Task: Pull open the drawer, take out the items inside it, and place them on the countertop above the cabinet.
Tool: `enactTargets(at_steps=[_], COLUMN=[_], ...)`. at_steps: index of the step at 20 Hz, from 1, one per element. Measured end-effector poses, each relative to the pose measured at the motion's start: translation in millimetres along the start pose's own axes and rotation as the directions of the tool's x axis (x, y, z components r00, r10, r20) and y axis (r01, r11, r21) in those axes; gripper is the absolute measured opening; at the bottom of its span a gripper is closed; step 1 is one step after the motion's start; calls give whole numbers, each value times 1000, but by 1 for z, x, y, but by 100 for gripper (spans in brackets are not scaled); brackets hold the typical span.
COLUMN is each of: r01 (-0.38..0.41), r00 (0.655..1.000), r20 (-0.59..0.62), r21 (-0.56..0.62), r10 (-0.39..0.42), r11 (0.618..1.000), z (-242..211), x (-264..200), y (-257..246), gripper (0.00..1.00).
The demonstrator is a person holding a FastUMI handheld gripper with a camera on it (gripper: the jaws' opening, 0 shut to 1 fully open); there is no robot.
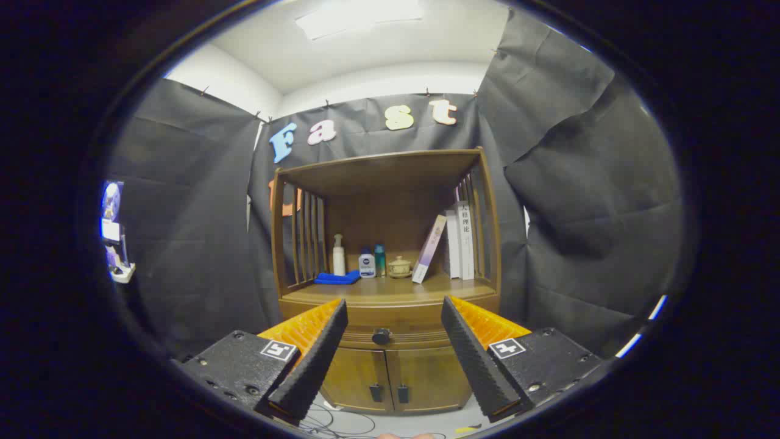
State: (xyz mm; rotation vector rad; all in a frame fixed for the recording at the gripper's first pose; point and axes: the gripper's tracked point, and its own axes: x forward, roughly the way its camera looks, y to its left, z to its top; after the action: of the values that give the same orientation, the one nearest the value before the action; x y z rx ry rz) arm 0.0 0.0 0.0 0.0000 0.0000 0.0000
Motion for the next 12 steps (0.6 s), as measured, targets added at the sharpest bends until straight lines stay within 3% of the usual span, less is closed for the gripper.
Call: enactTargets(at_steps=[12], r01=[2], r00=[999], r20=[-42], r21=[32], r10=[-1], r11=[999], z=[-26], x=[4], y=[3], gripper=[100])
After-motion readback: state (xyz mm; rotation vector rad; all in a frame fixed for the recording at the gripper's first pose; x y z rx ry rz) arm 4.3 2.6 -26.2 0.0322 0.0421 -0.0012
